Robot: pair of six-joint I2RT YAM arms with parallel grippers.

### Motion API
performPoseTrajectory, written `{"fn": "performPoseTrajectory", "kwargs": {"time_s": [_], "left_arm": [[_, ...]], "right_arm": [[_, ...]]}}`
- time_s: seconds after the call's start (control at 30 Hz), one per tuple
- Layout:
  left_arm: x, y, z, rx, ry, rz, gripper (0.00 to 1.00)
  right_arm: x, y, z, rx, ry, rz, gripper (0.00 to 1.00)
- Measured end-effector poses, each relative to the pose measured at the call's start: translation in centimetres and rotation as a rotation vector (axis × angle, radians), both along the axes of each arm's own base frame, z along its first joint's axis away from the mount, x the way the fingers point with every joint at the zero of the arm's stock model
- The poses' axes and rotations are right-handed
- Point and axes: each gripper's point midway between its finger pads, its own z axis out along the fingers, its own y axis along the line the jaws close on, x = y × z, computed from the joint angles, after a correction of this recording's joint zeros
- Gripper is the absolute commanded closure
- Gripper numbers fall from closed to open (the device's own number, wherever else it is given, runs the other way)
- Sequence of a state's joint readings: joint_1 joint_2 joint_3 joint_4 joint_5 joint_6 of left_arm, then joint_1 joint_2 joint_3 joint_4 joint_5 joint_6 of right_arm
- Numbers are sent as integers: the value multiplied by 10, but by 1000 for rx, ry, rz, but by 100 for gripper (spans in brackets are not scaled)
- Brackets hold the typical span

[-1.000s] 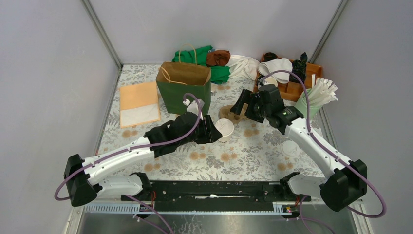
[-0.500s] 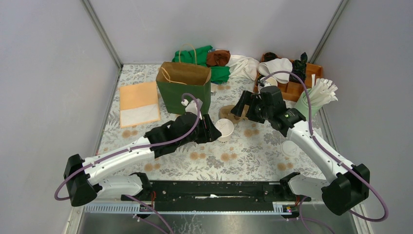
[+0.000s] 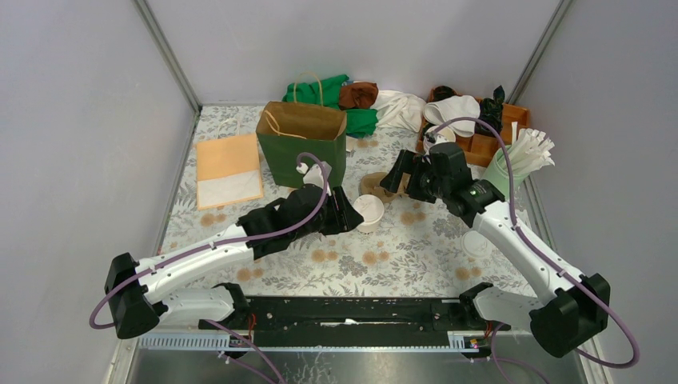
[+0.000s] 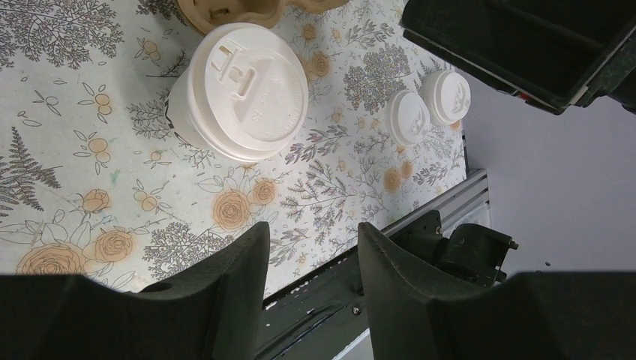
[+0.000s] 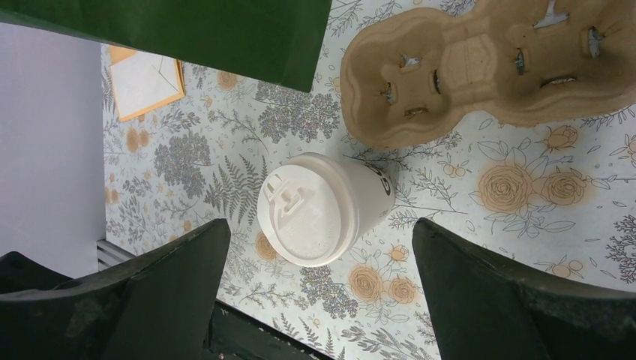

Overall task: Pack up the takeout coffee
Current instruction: Adjust the cup lid on the coffee cup.

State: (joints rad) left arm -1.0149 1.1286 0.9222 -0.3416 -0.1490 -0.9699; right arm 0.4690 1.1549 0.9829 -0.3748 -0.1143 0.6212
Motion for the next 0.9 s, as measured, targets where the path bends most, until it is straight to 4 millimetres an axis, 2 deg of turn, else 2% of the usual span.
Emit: {"fn": "performPoseTrajectory", "kwargs": {"time_s": [0.33,0.47,0.57,0.7,0.9], "left_arm": [[1,-2,1,-15,7,11,49],[2,-2,-3,-42,17,34,50],[1,2,-14,-39,42,55,53],[-1,3,-18,-64,64,78,59],[0,1,-19,-98,91,105,76]], "right_arm": [[-2,0,4,4,-14,8,0],[-3,5,1,12,6,33,4],[0,10,-2,23,31,57,9],[7,9,-4,58,68,70,18],[6,15,-9,110,108,137,36]]}}
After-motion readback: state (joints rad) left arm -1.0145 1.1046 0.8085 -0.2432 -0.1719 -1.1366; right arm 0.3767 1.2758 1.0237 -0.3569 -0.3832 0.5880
